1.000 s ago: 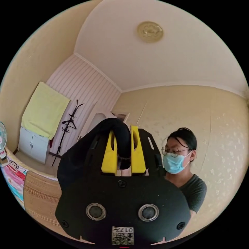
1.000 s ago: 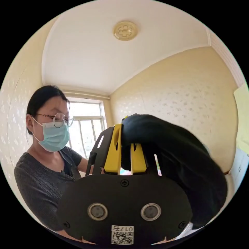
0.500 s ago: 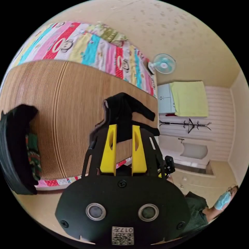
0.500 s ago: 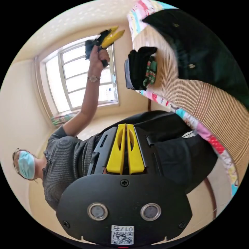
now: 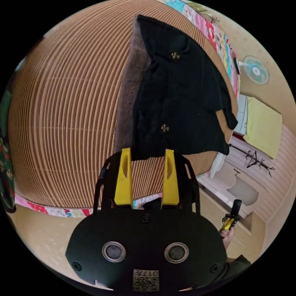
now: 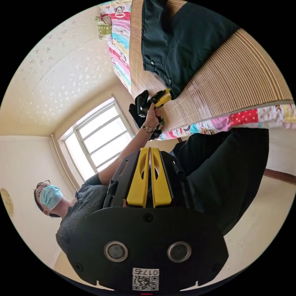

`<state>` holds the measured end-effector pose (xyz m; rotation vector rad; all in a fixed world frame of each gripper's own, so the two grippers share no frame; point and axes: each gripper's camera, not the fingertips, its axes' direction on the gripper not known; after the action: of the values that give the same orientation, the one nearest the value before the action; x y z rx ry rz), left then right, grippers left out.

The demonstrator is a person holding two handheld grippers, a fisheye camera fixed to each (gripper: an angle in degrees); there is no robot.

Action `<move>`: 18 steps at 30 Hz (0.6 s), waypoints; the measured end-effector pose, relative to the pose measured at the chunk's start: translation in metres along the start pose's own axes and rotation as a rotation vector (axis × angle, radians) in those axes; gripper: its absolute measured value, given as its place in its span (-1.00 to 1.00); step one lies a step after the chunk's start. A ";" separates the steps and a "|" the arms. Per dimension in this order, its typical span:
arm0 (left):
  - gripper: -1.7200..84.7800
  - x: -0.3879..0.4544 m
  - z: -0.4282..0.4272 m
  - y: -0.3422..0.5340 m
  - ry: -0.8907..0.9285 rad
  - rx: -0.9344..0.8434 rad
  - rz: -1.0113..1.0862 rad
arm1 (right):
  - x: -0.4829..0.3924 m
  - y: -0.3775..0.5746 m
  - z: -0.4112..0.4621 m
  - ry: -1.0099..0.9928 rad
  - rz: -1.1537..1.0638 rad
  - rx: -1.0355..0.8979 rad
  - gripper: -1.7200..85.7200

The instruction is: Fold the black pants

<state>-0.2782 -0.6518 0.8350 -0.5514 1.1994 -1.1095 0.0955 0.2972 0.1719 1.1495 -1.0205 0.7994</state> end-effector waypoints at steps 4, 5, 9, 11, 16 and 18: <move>-0.90 0.013 -0.025 0.000 -0.108 -0.096 0.138 | -0.003 0.012 -0.029 -0.079 0.036 0.067 -0.95; -0.93 0.011 -0.040 0.007 -0.162 -0.112 0.208 | -0.003 0.014 -0.034 -0.102 0.039 0.080 -0.95; -0.95 -0.060 -0.102 0.054 -0.135 -0.104 0.166 | 0.005 0.024 -0.072 -0.195 0.074 0.179 -0.95; -0.94 -0.102 -0.121 0.080 -0.154 -0.092 0.065 | 0.009 0.029 -0.088 -0.199 0.109 0.217 -0.95; -0.85 -0.211 -0.177 0.185 -0.027 0.158 -0.383 | 0.024 0.041 -0.128 -0.322 0.141 0.317 -0.94; -0.83 -0.246 -0.193 0.255 0.197 0.397 -0.585 | 0.035 0.046 -0.143 -0.421 0.155 0.397 -0.93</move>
<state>-0.3510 -0.2910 0.6712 -0.5026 0.9615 -1.8867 0.0982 0.4469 0.2076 1.6406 -1.3482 0.9311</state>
